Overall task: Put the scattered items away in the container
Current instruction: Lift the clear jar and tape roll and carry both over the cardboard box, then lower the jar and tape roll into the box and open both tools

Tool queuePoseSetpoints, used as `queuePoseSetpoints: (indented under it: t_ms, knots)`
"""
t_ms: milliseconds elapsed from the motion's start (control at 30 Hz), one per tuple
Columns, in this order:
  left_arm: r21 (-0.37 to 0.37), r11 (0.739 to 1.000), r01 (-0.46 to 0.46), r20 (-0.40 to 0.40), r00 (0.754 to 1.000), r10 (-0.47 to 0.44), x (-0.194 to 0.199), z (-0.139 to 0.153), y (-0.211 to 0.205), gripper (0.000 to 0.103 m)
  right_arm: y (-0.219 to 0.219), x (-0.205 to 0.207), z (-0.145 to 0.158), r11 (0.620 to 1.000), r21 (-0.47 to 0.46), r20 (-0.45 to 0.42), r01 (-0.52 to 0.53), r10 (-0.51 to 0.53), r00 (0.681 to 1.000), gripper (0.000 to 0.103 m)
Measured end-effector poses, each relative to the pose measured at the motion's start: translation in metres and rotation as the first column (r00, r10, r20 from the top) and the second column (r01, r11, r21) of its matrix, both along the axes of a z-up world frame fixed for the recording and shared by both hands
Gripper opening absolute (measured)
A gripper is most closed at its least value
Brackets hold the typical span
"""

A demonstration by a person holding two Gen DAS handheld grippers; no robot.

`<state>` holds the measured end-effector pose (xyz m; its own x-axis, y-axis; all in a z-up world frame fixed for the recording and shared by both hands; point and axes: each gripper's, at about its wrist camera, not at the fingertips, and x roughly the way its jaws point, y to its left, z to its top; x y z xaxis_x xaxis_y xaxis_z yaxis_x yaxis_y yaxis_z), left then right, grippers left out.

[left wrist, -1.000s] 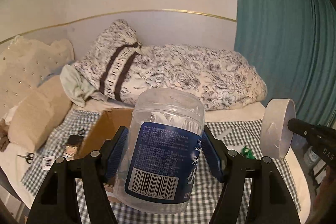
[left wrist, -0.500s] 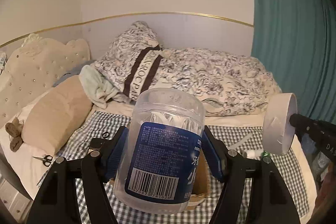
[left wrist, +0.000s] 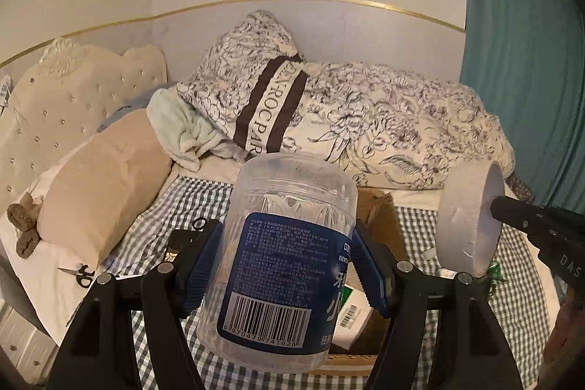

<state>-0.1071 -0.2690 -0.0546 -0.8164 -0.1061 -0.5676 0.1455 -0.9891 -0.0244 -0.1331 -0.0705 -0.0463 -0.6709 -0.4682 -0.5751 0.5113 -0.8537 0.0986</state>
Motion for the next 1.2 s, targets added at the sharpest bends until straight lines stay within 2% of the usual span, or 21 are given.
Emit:
queuePoseSetpoints:
  t_ms: [333, 767, 1000, 1200]
  knots:
    - [0.022, 1.0, 0.003, 0.083, 0.997, -0.005, -0.039, -0.04, -0.014, 0.07, -0.031, -0.045, -0.042, 0.999, 0.044, 0.079, -0.025, 0.022, 0.997, 0.003]
    - [0.045, 0.999, 0.005, 0.202, 0.979, -0.014, -0.092, -0.092, -0.027, 0.07, -0.067, -0.102, -0.103, 0.993, 0.11, 0.183, -0.04, 0.019, 0.983, 0.003]
    - [0.059, 0.998, 0.015, 0.247, 0.969, -0.029, -0.11, -0.11, -0.031, 0.07, -0.077, -0.124, -0.128, 0.984, 0.177, 0.209, -0.023, -0.014, 0.978, 0.004]
    - [0.068, 0.997, 0.033, 0.274, 0.96, -0.051, -0.117, -0.117, -0.029, 0.07, -0.078, -0.129, -0.138, 0.982, 0.186, 0.222, -0.018, -0.024, 0.975, 0.008]
